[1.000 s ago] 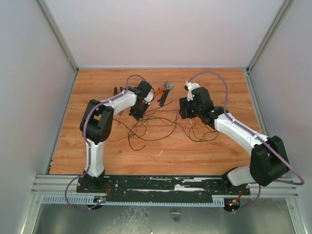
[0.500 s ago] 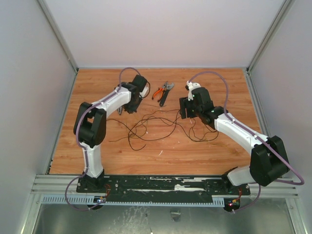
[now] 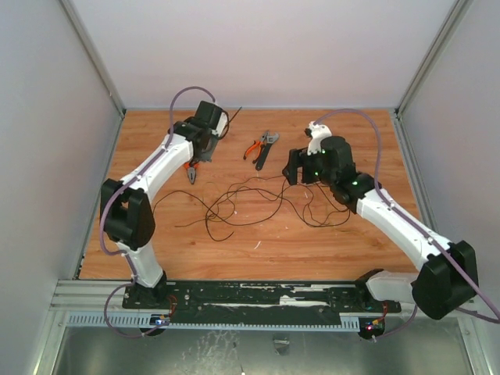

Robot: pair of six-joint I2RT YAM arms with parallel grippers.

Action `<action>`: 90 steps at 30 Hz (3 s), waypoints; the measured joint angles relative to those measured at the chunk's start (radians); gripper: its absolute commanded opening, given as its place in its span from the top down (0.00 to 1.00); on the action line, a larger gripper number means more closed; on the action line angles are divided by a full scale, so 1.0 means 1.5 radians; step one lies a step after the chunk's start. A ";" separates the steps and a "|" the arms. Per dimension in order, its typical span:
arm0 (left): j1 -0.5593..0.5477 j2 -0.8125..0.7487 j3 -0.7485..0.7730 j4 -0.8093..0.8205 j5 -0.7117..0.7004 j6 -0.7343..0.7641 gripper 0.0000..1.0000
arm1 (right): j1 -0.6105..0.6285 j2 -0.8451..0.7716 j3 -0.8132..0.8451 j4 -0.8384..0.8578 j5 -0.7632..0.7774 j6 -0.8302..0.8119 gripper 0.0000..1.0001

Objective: Zip-tie the wires
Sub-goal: Pick up the ribbon at the center of the board.

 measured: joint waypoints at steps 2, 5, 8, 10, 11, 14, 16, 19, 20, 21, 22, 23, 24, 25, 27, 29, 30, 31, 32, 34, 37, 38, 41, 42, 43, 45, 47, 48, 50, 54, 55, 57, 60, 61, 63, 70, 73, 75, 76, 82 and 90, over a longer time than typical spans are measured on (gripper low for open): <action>-0.007 -0.015 -0.002 0.014 0.001 0.014 1.00 | -0.013 -0.016 0.005 0.001 -0.030 0.003 0.22; -0.037 -0.053 -0.023 0.059 0.002 0.051 1.00 | -0.082 -0.032 0.029 0.003 -0.092 0.017 0.22; -0.084 -0.100 -0.063 0.113 0.007 0.102 1.00 | -0.168 -0.036 0.064 0.002 -0.152 0.030 0.21; -0.113 -0.132 -0.097 0.159 0.023 0.139 1.00 | -0.213 -0.036 0.092 0.000 -0.185 0.034 0.21; -0.123 -0.147 -0.113 0.180 0.035 0.157 1.00 | -0.229 -0.036 0.104 0.000 -0.202 0.035 0.21; -0.133 -0.199 -0.176 0.248 0.080 0.215 1.00 | -0.278 -0.031 0.146 -0.007 -0.271 0.038 0.21; -0.133 -0.241 -0.223 0.290 0.113 0.260 1.00 | -0.310 -0.022 0.178 -0.014 -0.313 0.039 0.21; -0.136 -0.314 -0.304 0.364 0.171 0.338 1.00 | -0.336 -0.009 0.211 -0.008 -0.376 0.054 0.21; -0.138 -0.342 -0.337 0.394 0.193 0.363 1.00 | -0.336 -0.008 0.211 -0.002 -0.405 0.064 0.21; -0.140 -0.369 -0.369 0.421 0.214 0.386 1.00 | -0.336 -0.005 0.211 0.004 -0.439 0.076 0.20; -0.141 -0.396 -0.400 0.444 0.233 0.406 1.00 | -0.334 -0.003 0.210 0.010 -0.468 0.087 0.20; -0.143 -0.424 -0.432 0.470 0.253 0.429 1.00 | -0.330 0.001 0.210 0.014 -0.498 0.097 0.18; -0.144 -0.447 -0.457 0.491 0.273 0.448 1.00 | -0.326 0.005 0.210 0.014 -0.522 0.103 0.18; -0.145 -0.466 -0.477 0.511 0.286 0.464 1.00 | -0.320 0.009 0.210 0.013 -0.542 0.106 0.17; -0.146 -0.491 -0.502 0.541 0.310 0.492 1.00 | -0.306 0.014 0.209 0.013 -0.574 0.114 0.17; -0.147 -0.508 -0.518 0.572 0.326 0.517 1.00 | -0.291 0.017 0.203 0.018 -0.604 0.128 0.17; -0.149 -0.514 -0.525 0.588 0.332 0.527 1.00 | -0.281 0.018 0.197 0.023 -0.617 0.136 0.17; -0.151 -0.518 -0.533 0.606 0.337 0.538 1.00 | -0.269 0.019 0.192 0.025 -0.628 0.142 0.17; -0.153 -0.521 -0.541 0.623 0.342 0.551 1.00 | -0.255 0.022 0.188 0.025 -0.636 0.147 0.17; -0.158 -0.521 -0.552 0.647 0.349 0.571 1.00 | -0.216 0.035 0.184 0.025 -0.652 0.156 0.17; -0.166 -0.518 -0.558 0.671 0.354 0.602 1.00 | -0.159 0.056 0.177 0.029 -0.671 0.172 0.17; -0.169 -0.516 -0.558 0.681 0.354 0.610 1.00 | -0.142 0.060 0.171 0.032 -0.675 0.179 0.17; -0.178 -0.512 -0.561 0.713 0.355 0.629 1.00 | -0.119 0.063 0.159 0.039 -0.689 0.200 0.17; -0.182 -0.512 -0.565 0.726 0.355 0.634 1.00 | -0.117 0.063 0.157 0.043 -0.692 0.205 0.17; -0.185 -0.512 -0.567 0.733 0.355 0.638 1.00 | -0.117 0.063 0.157 0.048 -0.696 0.210 0.18; -0.195 -0.510 -0.569 0.746 0.357 0.643 1.00 | -0.117 0.064 0.157 0.062 -0.706 0.220 0.19; -0.205 -0.506 -0.569 0.753 0.360 0.649 1.00 | -0.116 0.070 0.157 0.072 -0.717 0.228 0.20; -0.210 -0.504 -0.569 0.755 0.361 0.653 1.00 | -0.113 0.075 0.157 0.076 -0.722 0.231 0.21; -0.218 -0.497 -0.568 0.753 0.362 0.659 1.00 | -0.106 0.086 0.158 0.078 -0.729 0.235 0.24; -0.227 -0.479 -0.564 0.734 0.368 0.666 1.00 | -0.082 0.107 0.168 0.076 -0.732 0.238 0.36; -0.229 -0.475 -0.563 0.727 0.370 0.667 1.00 | -0.077 0.110 0.171 0.072 -0.733 0.238 0.40; -0.232 -0.468 -0.559 0.713 0.376 0.670 1.00 | -0.067 0.114 0.177 0.068 -0.733 0.234 0.46; -0.235 -0.459 -0.550 0.690 0.385 0.671 1.00 | -0.056 0.119 0.184 0.056 -0.733 0.226 0.49; -0.236 -0.455 -0.546 0.684 0.387 0.672 1.00 | -0.053 0.121 0.186 0.052 -0.733 0.222 0.50; -0.239 -0.451 -0.541 0.675 0.391 0.673 1.00 | -0.047 0.126 0.188 0.038 -0.730 0.209 0.51; -0.245 -0.449 -0.538 0.652 0.392 0.676 1.00 | -0.043 0.144 0.205 -0.050 -0.691 0.148 0.49; -0.245 -0.449 -0.538 0.649 0.391 0.679 1.00 | -0.042 0.145 0.210 -0.076 -0.668 0.126 0.48; -0.245 -0.449 -0.538 0.648 0.391 0.681 1.00 | -0.042 0.145 0.215 -0.088 -0.656 0.116 0.48; -0.245 -0.449 -0.538 0.646 0.391 0.683 1.00 | -0.042 0.145 0.219 -0.094 -0.650 0.112 0.48; -0.247 -0.449 -0.538 0.639 0.389 0.688 1.00 | -0.042 0.146 0.262 -0.127 -0.631 0.081 0.47; -0.250 -0.449 -0.538 0.634 0.389 0.688 1.00 | -0.042 0.148 0.267 -0.130 -0.627 0.069 0.47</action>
